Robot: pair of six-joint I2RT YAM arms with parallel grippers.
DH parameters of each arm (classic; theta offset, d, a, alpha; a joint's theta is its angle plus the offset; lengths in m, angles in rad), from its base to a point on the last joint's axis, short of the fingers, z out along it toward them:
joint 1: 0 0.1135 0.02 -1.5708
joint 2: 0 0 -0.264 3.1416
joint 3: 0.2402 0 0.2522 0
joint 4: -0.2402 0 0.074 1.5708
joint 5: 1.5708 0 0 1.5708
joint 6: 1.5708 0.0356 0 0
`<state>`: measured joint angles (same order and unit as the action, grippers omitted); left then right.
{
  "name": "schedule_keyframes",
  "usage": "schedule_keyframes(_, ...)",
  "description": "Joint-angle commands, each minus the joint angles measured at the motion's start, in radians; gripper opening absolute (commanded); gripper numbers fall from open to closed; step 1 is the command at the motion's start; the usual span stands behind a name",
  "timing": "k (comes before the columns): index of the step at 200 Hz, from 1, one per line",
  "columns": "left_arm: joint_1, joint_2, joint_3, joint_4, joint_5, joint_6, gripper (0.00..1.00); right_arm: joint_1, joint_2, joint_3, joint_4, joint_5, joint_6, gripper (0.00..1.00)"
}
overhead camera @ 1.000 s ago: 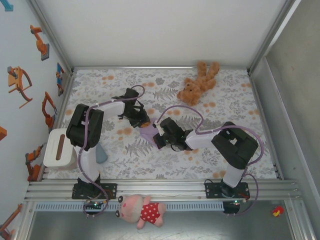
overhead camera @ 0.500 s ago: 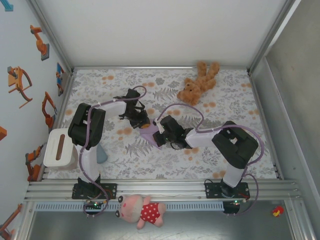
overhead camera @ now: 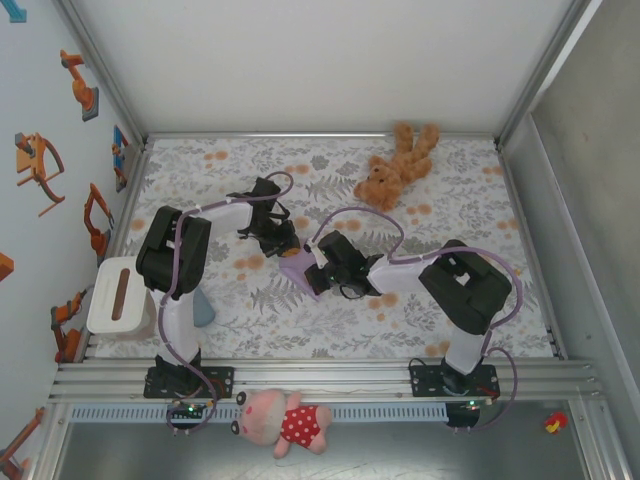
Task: Fold a paper plane with a square sheet of paper (pick it up from the middle)
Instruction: Third fold the triangle at the center of the table.
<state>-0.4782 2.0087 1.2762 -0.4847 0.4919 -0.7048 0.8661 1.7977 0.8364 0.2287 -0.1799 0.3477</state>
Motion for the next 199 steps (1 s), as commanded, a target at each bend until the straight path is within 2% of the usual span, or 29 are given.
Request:
schedule_keyframes(1,-0.008,0.021,0.011,-0.046,0.002,0.02,0.1,-0.008,0.018,0.029,-0.012,-0.013,0.022,0.0)
schedule_keyframes(124,-0.004,-0.01,0.011,-0.038,0.021,0.009,0.11,-0.012,0.036,0.037,-0.038,-0.025,0.033,0.0)
schedule_keyframes(131,-0.003,-0.026,0.011,-0.036,0.021,0.005,0.13,-0.013,0.037,0.038,-0.04,-0.024,0.033,0.0)
schedule_keyframes(155,0.009,-0.117,-0.014,0.001,0.024,-0.041,0.29,-0.013,0.038,0.038,-0.05,-0.027,0.036,0.0)
schedule_keyframes(199,0.038,-0.286,-0.146,0.056,-0.025,-0.148,0.33,-0.013,0.041,0.035,-0.04,-0.036,0.048,0.0)
